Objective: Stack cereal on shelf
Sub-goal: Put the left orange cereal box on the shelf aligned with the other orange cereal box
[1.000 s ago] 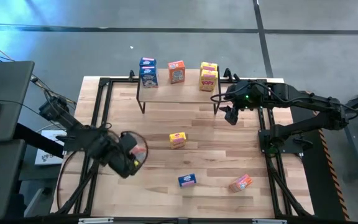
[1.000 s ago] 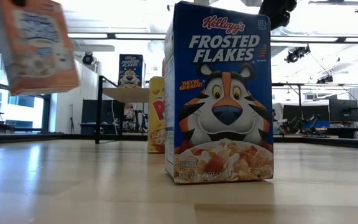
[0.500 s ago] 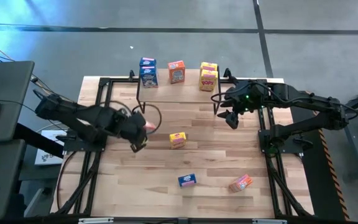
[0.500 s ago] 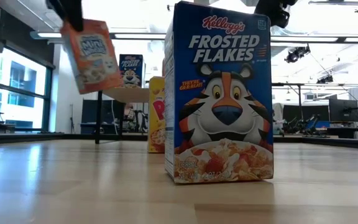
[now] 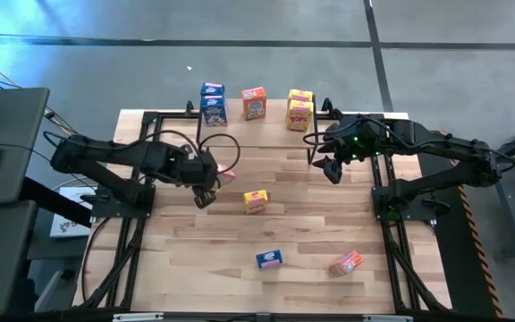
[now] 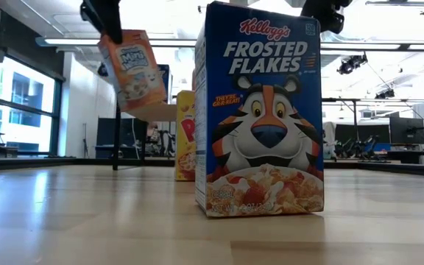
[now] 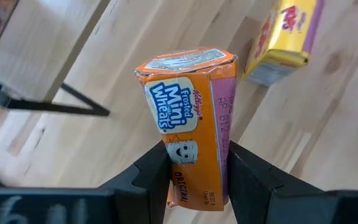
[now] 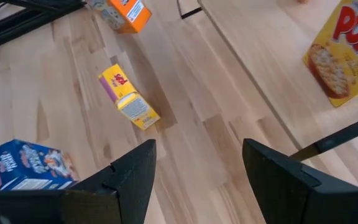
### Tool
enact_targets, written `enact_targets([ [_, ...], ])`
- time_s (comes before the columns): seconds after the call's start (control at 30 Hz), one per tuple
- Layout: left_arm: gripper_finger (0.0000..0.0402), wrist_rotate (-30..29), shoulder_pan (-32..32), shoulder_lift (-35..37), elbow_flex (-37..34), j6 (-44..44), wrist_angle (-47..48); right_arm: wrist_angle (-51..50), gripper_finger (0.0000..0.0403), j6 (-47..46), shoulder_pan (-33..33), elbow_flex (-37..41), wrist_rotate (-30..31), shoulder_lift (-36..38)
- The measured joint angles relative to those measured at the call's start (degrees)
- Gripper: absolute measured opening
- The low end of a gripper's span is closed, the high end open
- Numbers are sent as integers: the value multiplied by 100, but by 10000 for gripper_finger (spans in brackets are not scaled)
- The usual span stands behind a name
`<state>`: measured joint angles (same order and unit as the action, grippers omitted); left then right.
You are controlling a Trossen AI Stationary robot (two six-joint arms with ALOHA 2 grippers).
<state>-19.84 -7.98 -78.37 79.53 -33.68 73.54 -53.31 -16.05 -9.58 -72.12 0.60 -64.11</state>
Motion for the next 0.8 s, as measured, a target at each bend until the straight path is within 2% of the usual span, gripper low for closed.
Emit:
enact_targets([
  [0.33, 126, 1, 639, -6, 584, 1223, -344, 1, 232, 151, 0, 0, 284, 1],
  [0.8, 126, -6, 1794, -6, 1572, 4244, -1684, 1, 232, 153, 0, 0, 284, 1],
])
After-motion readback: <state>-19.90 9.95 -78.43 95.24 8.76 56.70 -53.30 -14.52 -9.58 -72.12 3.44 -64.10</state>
